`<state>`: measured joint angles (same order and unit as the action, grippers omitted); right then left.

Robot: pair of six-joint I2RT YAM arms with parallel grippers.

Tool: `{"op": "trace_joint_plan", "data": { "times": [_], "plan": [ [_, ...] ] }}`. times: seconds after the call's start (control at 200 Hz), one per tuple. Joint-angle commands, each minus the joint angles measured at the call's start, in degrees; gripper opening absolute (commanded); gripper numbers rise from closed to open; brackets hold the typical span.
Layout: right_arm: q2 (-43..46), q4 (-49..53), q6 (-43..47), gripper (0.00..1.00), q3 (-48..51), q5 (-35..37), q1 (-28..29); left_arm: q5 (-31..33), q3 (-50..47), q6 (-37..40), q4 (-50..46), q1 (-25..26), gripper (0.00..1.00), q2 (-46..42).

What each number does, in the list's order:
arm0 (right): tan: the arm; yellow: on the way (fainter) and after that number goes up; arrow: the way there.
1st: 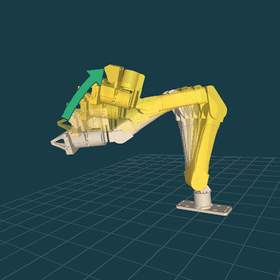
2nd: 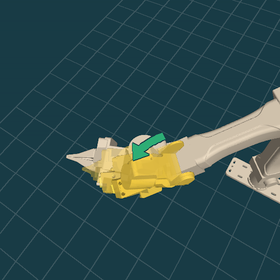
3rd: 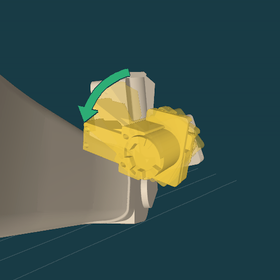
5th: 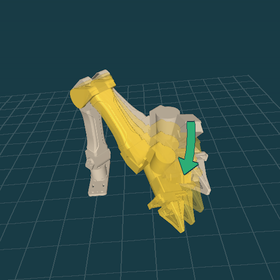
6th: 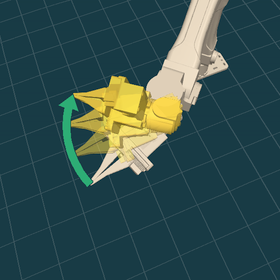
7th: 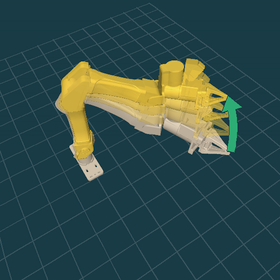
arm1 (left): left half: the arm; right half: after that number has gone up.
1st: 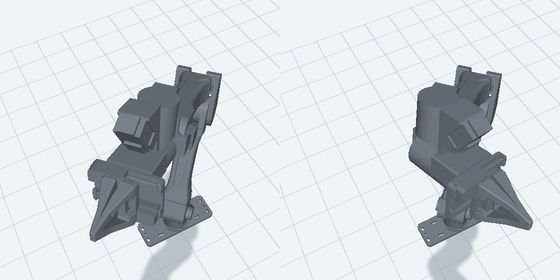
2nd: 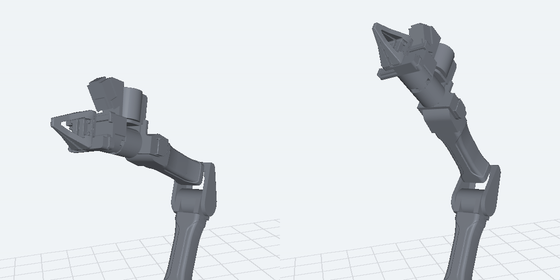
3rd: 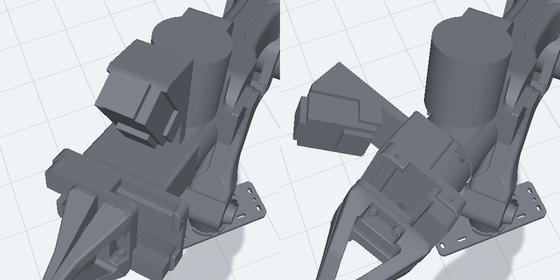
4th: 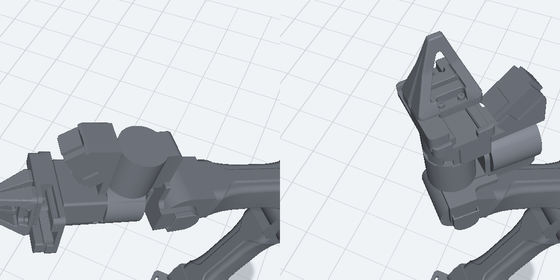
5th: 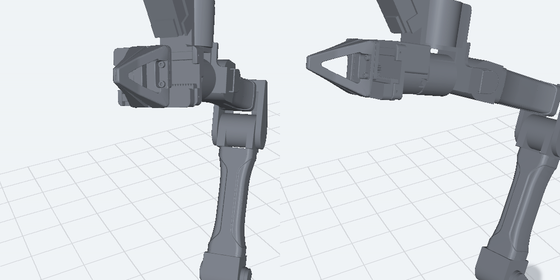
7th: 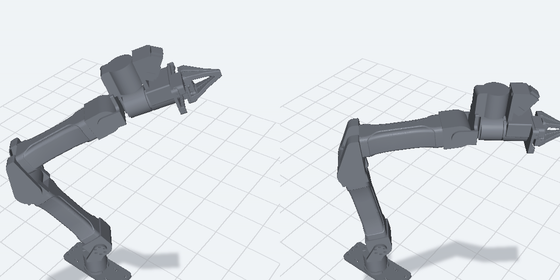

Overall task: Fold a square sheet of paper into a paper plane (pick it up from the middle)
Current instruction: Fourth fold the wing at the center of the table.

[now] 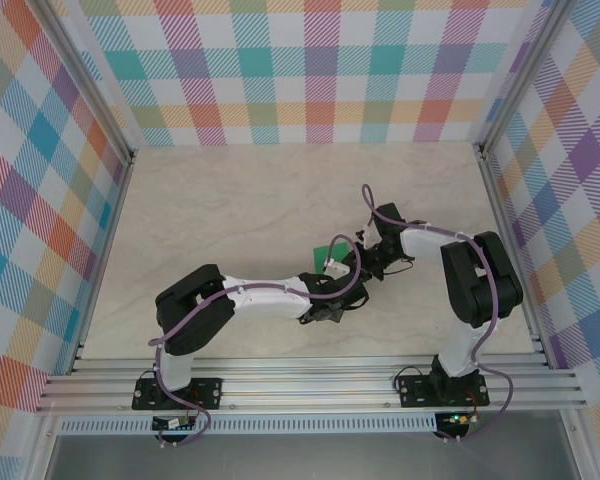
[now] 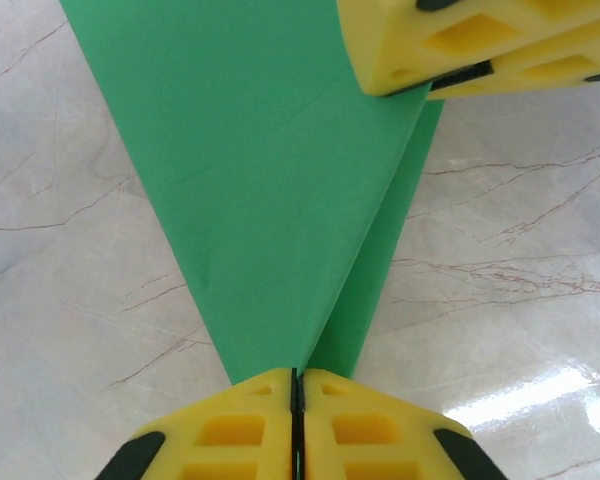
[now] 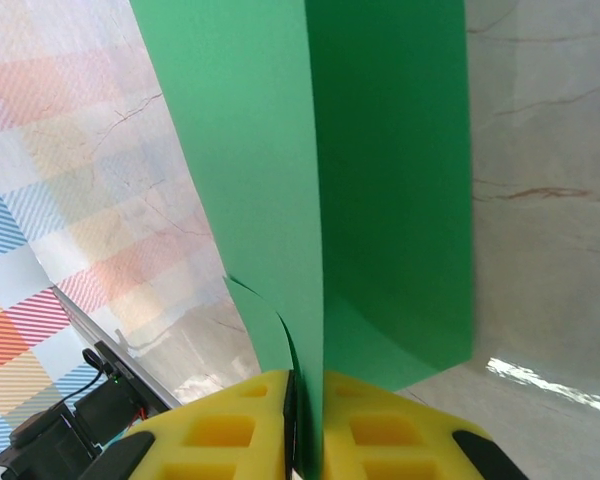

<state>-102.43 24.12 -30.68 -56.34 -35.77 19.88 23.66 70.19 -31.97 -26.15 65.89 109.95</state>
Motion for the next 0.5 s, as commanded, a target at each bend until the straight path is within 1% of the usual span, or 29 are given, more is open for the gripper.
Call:
{"op": "trace_joint_plan", "data": {
  "times": [0.0, 0.095, 0.215, 0.255, 0.27, 0.35, 0.415, 0.5],
  "plan": [
    [0.0, 1.5, 1.0, 0.16, -1.2, -0.4, 0.3, 0.8, -2.2, -1.5, 1.5, 0.3, 0.05, -2.5],
    [0.6, 1.5, 1.3, 0.18, -1.2, -0.6, 0.4, -0.7, -4.2, -2.1, 3.7, -0.3, 0.01, -3.4],
    [1.7, 2.0, 1.9, 0.24, -1.3, -0.5, 0.4, -3.4, -7.7, -2.6, 7.7, -1.5, 0.0, -5.7],
    [2.2, 2.3, 2.3, 0.28, -1.5, -0.1, 0.4, -5.3, -9.4, -2.6, 9.7, -2.2, 0.0, -6.8],
    [2.5, 2.5, 2.4, 0.29, -1.5, 0.1, 0.4, -6.1, -10.2, -2.6, 11.8, -2.5, 0.0, -7.1],
    [4.3, 3.2, 2.9, 0.39, -1.4, 1.6, 0.4, -9.7, -13.9, -3.0, 16.8, -4.0, 0.0, -9.5],
    [6.0, 3.8, 3.3, 0.41, -1.3, 2.9, 0.3, -12.3, -17.2, -3.1, 20.7, -5.3, 0.0, -11.5],
    [8.2, 3.9, 3.4, 0.47, -1.0, 4.1, 0.3, -18.1, -21.8, -3.7, 27.3, -7.8, 0.0, -13.8]
  ]
}}
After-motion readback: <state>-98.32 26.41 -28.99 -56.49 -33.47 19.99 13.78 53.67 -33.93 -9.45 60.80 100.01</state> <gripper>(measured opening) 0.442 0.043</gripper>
